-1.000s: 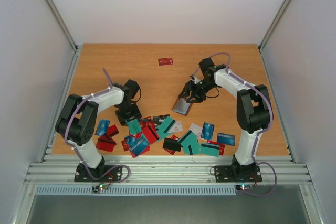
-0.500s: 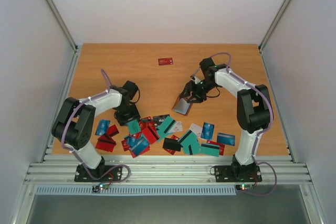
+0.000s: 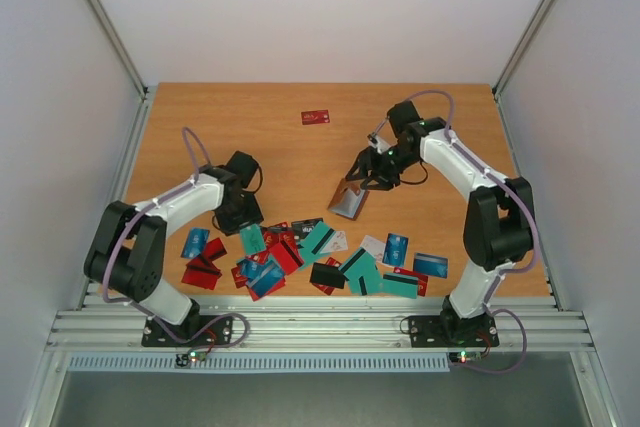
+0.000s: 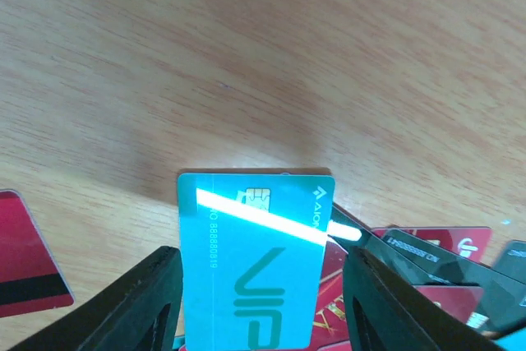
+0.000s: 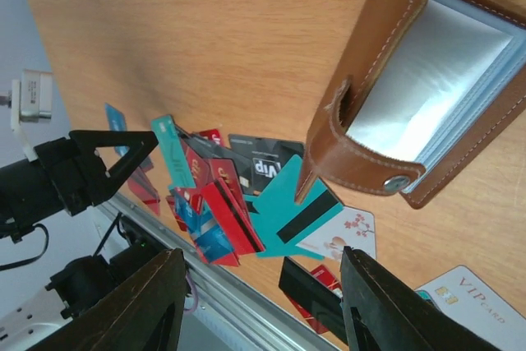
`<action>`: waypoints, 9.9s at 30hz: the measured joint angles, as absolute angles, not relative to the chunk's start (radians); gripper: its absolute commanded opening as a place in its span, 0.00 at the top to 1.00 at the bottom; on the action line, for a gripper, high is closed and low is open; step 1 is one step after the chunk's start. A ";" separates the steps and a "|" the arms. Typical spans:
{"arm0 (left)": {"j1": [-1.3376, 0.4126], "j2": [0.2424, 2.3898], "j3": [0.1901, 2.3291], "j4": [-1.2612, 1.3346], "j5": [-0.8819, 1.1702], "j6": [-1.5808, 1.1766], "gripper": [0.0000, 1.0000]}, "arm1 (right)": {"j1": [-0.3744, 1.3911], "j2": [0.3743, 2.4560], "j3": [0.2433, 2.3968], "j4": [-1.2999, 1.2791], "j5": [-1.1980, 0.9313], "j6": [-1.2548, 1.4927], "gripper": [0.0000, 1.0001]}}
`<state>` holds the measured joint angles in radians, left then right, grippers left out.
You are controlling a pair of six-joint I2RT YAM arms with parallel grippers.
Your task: Put the credit cards into the card holder
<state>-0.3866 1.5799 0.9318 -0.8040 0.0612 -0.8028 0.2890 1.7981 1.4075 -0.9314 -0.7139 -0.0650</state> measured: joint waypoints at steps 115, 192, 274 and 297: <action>-1.031 1.719 0.939 -0.548 0.486 -0.472 0.44 | 0.814 1.094 0.359 -0.365 -0.572 0.799 0.40; -0.914 1.757 0.898 -0.414 0.669 -0.509 0.56 | 0.894 1.253 0.205 0.199 -0.603 0.936 0.58; -0.965 2.199 1.811 -0.936 -0.286 -0.181 0.30 | 0.021 1.271 0.863 -0.984 -0.723 0.027 0.99; -0.956 2.172 1.810 -0.908 -0.370 -0.192 1.00 | 0.021 1.356 0.861 -0.908 -0.801 -0.001 0.99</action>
